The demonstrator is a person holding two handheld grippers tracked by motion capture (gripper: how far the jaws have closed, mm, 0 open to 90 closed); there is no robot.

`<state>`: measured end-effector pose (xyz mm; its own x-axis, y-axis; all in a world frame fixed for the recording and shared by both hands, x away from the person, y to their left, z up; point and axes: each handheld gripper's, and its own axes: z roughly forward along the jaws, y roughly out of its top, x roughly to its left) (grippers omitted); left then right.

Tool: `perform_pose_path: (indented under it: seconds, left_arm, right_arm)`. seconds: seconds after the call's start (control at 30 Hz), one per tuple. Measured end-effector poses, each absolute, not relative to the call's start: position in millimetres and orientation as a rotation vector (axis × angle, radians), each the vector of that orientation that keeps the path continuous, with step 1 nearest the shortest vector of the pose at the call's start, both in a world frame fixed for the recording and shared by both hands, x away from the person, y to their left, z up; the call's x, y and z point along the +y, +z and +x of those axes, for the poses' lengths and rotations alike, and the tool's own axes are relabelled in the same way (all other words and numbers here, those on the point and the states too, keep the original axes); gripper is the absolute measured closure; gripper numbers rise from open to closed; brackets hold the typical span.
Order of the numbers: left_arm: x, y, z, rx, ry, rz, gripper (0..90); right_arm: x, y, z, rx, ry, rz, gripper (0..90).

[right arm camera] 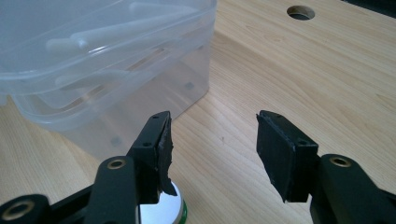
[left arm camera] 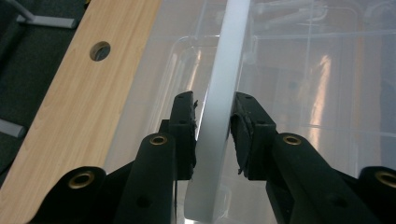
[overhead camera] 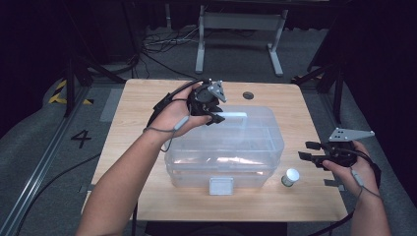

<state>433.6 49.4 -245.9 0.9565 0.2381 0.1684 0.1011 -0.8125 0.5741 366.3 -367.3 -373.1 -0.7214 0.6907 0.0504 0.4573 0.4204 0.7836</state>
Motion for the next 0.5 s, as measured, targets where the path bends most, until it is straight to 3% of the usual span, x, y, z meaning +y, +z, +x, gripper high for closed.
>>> perform_pose_path:
  seconds: [0.5]
  left_arm:
    - [49.6, -235.2, 453.9, 0.295, 0.316, 2.503, 69.1]
  right_arm:
    - [-360.2, -365.5, 360.8, 2.392, 1.215, 0.950, 47.0]
